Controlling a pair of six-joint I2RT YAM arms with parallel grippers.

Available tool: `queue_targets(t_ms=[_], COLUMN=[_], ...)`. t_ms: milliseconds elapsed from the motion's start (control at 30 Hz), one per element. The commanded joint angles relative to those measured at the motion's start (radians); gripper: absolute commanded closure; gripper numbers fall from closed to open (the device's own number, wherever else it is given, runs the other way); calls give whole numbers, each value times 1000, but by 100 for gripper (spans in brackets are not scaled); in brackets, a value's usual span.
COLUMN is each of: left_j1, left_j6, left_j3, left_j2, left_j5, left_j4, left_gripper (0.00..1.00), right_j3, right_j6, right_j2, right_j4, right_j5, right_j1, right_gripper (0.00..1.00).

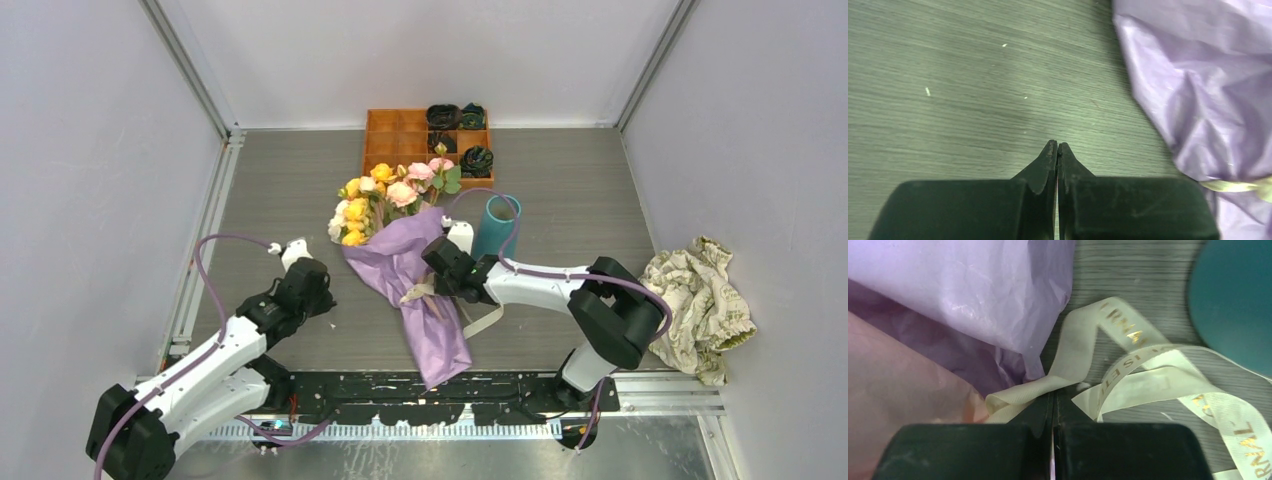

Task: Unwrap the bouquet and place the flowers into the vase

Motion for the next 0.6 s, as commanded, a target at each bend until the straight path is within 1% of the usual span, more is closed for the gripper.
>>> queue_targets(t_ms=[0,33,100,133,200,233,300,333,467,567], left_j1=[7,7,6,6,7,6,3,-4,-59,-108], left_j6=[-15,-14,8,25,64,82,102,106,146,161], left_j3=[30,31,29,24,11,5,5,8,23,24], left_j2=[-5,-5,-10,-15,-23,-22,-6,5,45,73], left_j5=[-82,-77,-31,16,150,261,415,458,483,474], left_j4=[-46,-45,-1,37,141,195,289,321,371,415], left_gripper=[100,100,100,100,100,98,91,87,77,73], right_j3=[15,19,28,32,38,41,48,53,53,47], right_j6=[7,1,-18,-30,-40,-42,-42,-41,-42,-42], right_j2=[-40,-41,-42,-44,-46,-47,-46,-46,-79,-125], right_j4=[-60,-64,-60,-56,-38,-31,-25,-28,-31,-41], right_j5=[81,80,54,37,-6,-26,-43,-45,-43,-39], right_j1=[-9,-9,-9,-8,-6,-4,2,6,19,20], right_gripper=[99,98,91,86,76,70,61,58,47,43])
